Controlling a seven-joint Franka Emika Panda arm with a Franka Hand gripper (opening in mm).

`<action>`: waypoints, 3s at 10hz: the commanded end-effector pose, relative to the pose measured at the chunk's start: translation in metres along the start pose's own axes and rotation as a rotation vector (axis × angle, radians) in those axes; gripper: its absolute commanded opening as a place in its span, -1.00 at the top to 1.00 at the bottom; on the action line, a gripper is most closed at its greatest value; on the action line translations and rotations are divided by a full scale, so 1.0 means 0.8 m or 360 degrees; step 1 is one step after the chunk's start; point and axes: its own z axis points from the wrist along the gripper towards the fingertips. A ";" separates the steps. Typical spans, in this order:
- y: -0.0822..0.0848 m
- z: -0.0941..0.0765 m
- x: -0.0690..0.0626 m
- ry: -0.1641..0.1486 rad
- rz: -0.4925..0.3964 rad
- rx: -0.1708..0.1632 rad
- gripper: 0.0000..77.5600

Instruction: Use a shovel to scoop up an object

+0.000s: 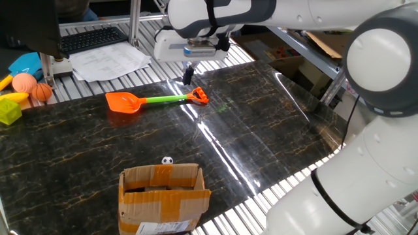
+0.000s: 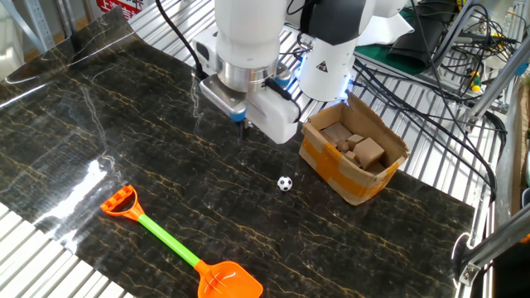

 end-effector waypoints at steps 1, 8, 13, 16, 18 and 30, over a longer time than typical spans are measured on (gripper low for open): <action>-0.004 -0.003 -0.013 0.0006 0.0041 0.0006 1.00; -0.021 0.014 -0.053 -0.0004 0.0175 0.0017 1.00; -0.049 0.003 -0.111 0.0000 0.0199 0.0011 1.00; -0.060 -0.004 -0.139 0.0003 0.0192 0.0002 1.00; -0.061 -0.004 -0.139 -0.0001 0.0207 0.0003 1.00; -0.061 -0.004 -0.139 0.0034 0.0958 -0.0108 1.00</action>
